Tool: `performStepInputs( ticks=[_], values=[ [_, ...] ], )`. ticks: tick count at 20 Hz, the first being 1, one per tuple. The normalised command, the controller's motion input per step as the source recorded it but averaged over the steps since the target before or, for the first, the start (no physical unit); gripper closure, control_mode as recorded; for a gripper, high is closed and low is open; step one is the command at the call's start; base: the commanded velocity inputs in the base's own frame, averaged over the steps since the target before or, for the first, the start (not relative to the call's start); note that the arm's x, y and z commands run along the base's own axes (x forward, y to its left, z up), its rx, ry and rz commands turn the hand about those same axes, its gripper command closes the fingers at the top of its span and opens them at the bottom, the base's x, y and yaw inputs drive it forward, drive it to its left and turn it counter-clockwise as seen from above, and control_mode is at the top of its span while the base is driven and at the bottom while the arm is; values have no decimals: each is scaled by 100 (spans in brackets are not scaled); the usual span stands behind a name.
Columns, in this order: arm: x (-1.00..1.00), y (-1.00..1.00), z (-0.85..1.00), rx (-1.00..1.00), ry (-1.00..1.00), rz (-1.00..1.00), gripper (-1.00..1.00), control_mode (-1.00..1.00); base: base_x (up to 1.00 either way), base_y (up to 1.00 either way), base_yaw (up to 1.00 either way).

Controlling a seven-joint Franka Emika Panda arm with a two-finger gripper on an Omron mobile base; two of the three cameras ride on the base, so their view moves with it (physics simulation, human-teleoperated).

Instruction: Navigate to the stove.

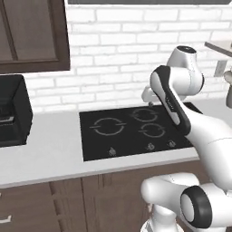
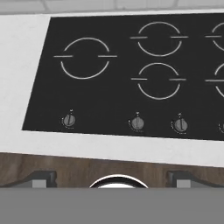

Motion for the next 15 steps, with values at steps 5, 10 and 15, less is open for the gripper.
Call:
performStepInputs(
  ticks=[5, 10, 15],
  values=[
    [0, 0, 0, 0, 0, 0, -100, 100, 43, -76, 7],
    [0, 0, 0, 0, 0, 0, -100, 100, 30, -86, 0],
    [0, 0, 0, 0, 0, 0, -100, 100, 1, -3, 0]
  ],
)
